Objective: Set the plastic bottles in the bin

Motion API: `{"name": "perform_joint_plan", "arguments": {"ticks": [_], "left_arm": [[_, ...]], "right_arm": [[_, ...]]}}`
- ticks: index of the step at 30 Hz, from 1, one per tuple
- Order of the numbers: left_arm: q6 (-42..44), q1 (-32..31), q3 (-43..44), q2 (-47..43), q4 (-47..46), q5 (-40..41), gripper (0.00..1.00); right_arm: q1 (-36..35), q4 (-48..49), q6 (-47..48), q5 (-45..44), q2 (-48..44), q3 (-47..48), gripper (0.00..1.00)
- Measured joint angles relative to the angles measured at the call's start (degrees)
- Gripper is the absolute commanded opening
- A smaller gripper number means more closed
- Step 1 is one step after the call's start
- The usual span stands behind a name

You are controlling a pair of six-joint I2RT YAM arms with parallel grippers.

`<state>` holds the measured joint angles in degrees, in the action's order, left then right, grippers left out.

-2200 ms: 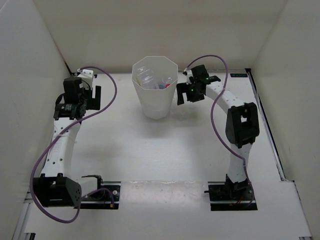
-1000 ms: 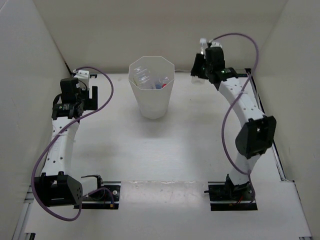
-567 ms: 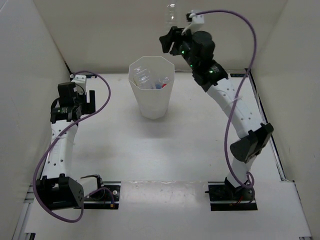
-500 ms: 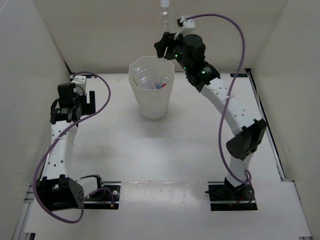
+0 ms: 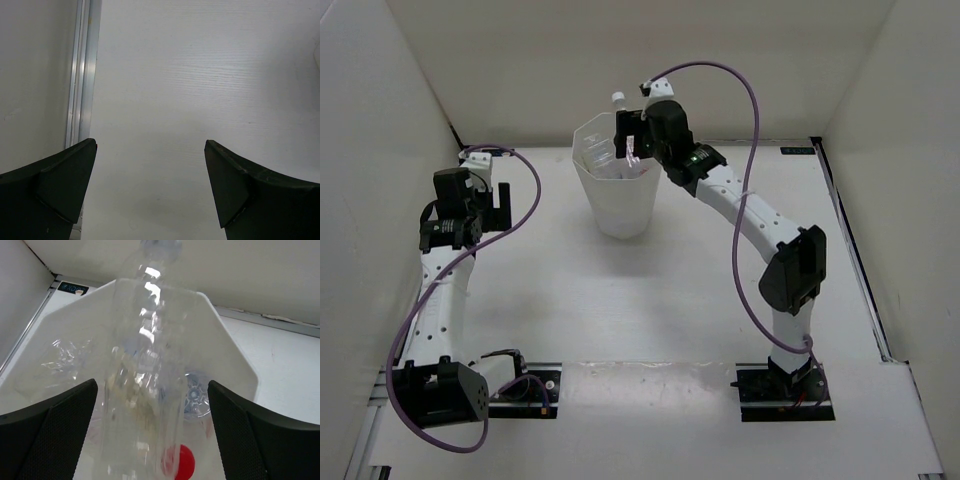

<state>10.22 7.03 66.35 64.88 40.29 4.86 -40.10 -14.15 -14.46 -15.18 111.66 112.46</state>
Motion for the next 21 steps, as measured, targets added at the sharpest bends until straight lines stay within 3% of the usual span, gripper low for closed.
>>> {"name": "perform_joint_plan", "arguments": {"ticks": [4,14,21], "left_arm": [[-0.1,0.0,0.0,0.0,0.0,-0.3,1.0],[-0.2,0.0,-0.2,-0.2,0.0,-0.9,1.0],[0.3,0.0,-0.4,-1.5,0.0,-0.7,1.0]], "right_arm": [[-0.2,-1.2,0.0,-0.7,-0.8,0.0,1.0],[-0.9,-4.2,4.6,-7.4,-5.7,1.1,1.0],[1.0,-9.2,6.7,-9.1,-17.6,1.2,1.0]]}}
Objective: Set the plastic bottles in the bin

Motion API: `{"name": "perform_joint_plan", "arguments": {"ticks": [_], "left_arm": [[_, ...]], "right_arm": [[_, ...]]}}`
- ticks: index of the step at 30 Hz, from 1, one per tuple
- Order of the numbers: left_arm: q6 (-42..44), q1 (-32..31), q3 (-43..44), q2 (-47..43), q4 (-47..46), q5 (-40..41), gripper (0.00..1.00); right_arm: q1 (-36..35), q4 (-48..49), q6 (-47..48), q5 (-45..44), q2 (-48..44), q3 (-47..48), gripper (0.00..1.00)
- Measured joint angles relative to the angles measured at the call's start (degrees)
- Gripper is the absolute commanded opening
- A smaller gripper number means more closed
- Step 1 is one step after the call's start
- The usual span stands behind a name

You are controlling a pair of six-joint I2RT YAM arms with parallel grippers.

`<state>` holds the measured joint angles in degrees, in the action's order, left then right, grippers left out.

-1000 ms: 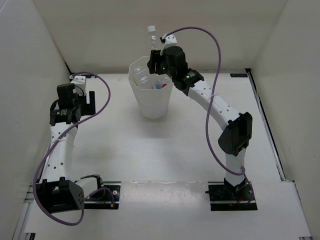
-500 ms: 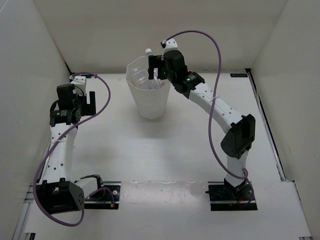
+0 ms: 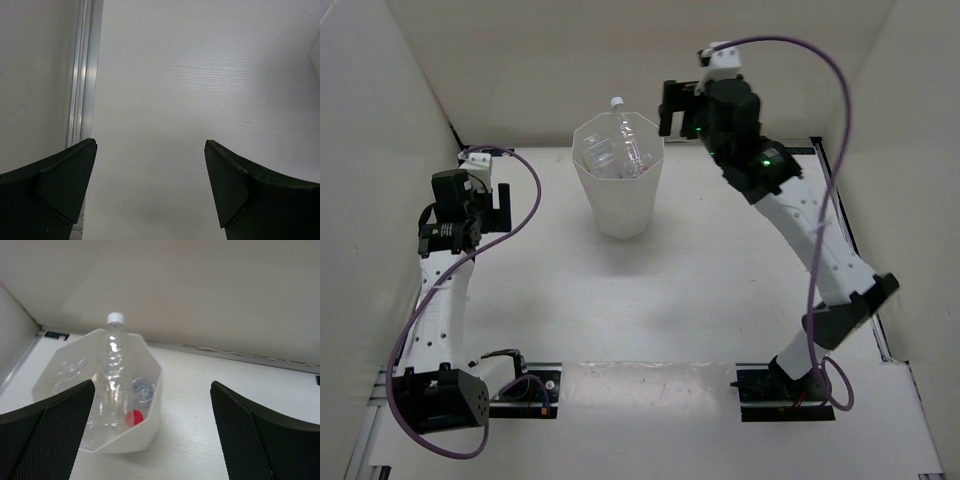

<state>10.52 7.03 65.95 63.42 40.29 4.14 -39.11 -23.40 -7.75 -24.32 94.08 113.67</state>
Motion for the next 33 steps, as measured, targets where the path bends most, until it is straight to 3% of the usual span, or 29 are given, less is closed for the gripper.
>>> {"name": "perform_joint_plan", "arguments": {"ticks": [2,6,11,17,33], "left_arm": [[0.2,0.0,0.0,-0.2,0.0,0.4,1.0],[-0.1,0.0,-0.3,-0.9,0.0,1.2,1.0],[-1.5,0.2,-2.5,-2.0,-0.1,2.6,1.0],[-2.6,1.1,-5.0,-3.6,0.0,3.4,1.0],[-3.1,3.0,-7.5,-4.9,0.0,3.8,1.0]], "right_arm": [[3.9,-1.0,-1.4,1.1,-5.1,-2.7,1.0],[18.2,-5.6,-6.5,4.6,-15.8,-15.1,1.0],[26.9,-13.7,-12.0,7.6,-17.3,-27.4,1.0],[28.4,-21.0,-15.1,8.3,-16.1,-34.9,1.0],[28.5,-21.5,-17.8,10.1,-16.1,-34.8,1.0]]}}
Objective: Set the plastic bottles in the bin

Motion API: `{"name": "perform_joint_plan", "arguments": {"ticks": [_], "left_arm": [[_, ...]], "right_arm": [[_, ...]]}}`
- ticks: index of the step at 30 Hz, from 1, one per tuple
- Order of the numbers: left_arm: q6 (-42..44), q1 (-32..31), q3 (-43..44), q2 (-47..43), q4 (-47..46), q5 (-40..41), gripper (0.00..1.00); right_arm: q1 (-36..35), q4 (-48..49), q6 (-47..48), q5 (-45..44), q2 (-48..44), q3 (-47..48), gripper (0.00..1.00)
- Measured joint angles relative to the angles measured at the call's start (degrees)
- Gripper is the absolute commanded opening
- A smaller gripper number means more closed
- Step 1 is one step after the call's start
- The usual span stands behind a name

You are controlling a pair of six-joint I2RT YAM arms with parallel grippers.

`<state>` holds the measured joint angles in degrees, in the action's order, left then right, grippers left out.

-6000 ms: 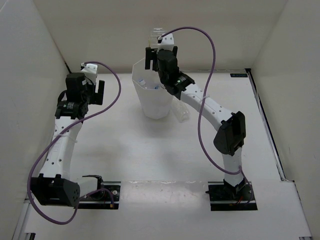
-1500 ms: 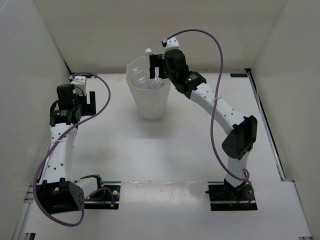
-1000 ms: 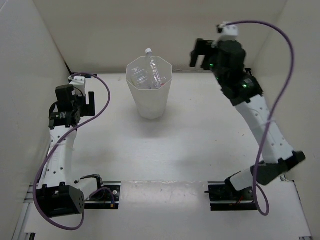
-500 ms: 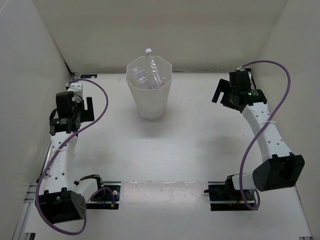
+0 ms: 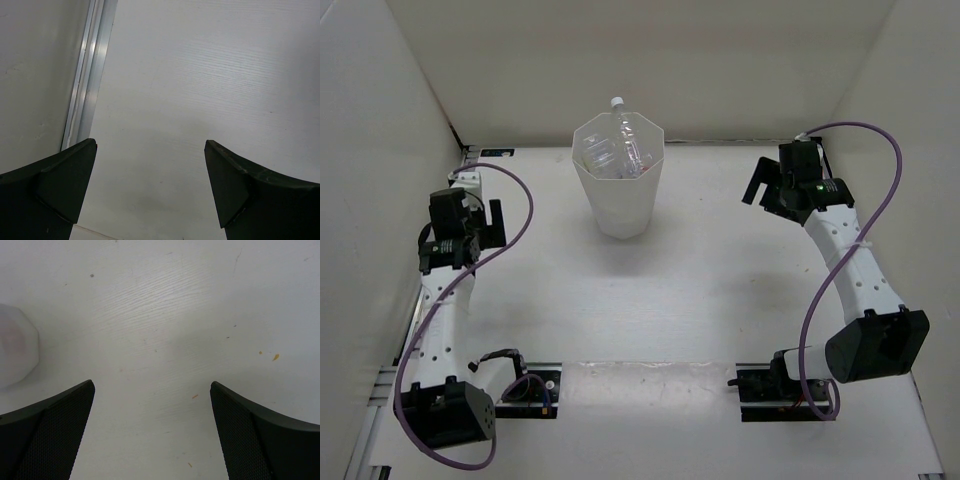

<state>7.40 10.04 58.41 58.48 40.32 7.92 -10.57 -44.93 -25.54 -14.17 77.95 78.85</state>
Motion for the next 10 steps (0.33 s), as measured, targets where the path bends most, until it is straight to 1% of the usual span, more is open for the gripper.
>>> {"name": "perform_joint_plan", "arguments": {"ticks": [10], "left_arm": [[-0.2,0.3,-0.8,-0.5,0.0,0.0,1.0]], "right_arm": [[0.0,0.0,0.0,0.0,0.0,0.1,1.0]]}}
